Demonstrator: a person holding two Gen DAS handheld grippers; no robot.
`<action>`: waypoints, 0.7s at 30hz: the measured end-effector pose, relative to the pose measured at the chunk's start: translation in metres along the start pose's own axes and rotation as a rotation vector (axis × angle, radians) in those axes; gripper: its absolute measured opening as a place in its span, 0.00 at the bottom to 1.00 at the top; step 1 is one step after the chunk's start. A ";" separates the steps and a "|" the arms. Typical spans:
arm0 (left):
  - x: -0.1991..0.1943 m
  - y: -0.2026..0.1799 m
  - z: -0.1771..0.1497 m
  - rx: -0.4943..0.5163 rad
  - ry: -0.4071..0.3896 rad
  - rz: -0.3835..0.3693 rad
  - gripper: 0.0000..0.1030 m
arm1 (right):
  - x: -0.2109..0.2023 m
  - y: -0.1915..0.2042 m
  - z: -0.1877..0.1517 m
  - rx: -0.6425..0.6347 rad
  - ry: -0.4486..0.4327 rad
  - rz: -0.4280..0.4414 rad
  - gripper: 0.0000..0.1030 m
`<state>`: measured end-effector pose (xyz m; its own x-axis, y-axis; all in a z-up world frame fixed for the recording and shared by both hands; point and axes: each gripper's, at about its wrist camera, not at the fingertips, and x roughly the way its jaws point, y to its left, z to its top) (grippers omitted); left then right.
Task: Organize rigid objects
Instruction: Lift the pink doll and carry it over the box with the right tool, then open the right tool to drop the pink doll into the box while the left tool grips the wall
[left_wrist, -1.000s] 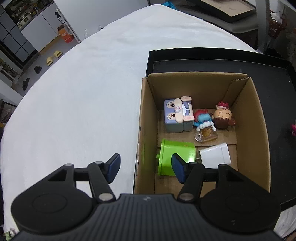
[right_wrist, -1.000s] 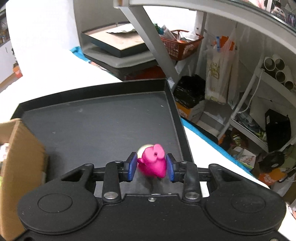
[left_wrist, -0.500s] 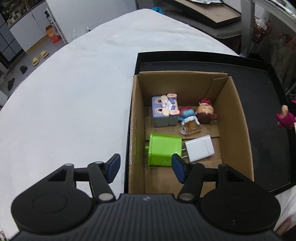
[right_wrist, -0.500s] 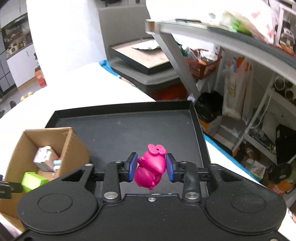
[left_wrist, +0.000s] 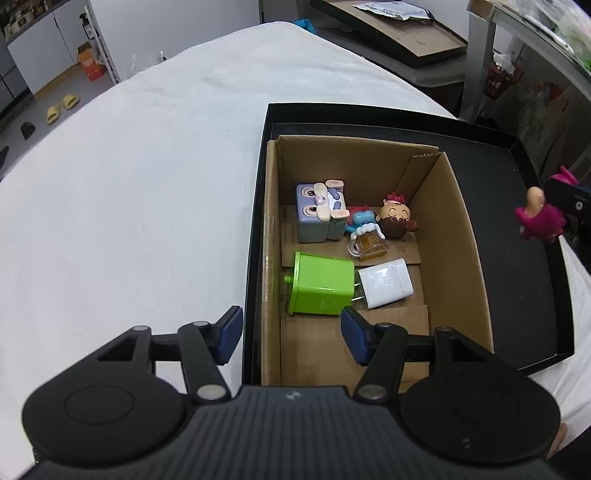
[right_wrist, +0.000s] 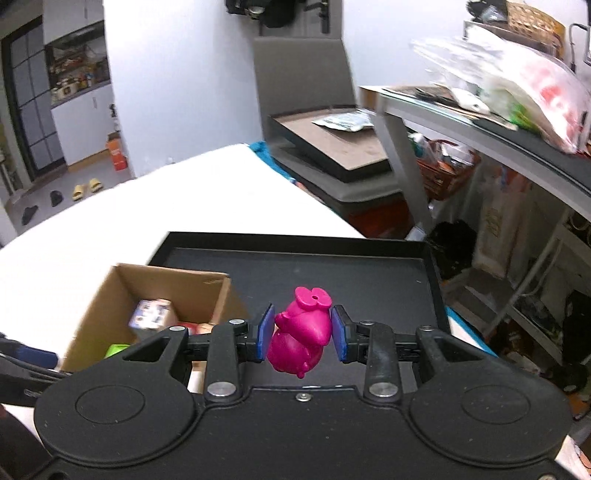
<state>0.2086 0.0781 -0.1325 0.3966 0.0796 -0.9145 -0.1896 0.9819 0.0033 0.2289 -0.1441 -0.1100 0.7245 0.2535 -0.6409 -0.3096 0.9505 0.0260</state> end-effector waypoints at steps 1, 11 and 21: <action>0.000 0.002 -0.001 -0.003 -0.002 -0.005 0.54 | -0.001 0.004 0.001 -0.004 -0.001 0.009 0.32; 0.006 0.013 -0.006 -0.018 0.006 -0.077 0.41 | 0.001 0.043 0.003 -0.081 -0.002 0.091 0.32; 0.017 0.024 -0.005 -0.027 0.015 -0.105 0.24 | 0.011 0.076 0.003 -0.154 0.014 0.122 0.32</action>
<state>0.2062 0.1024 -0.1501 0.4020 -0.0259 -0.9153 -0.1719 0.9797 -0.1032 0.2149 -0.0683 -0.1128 0.6679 0.3613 -0.6506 -0.4857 0.8740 -0.0132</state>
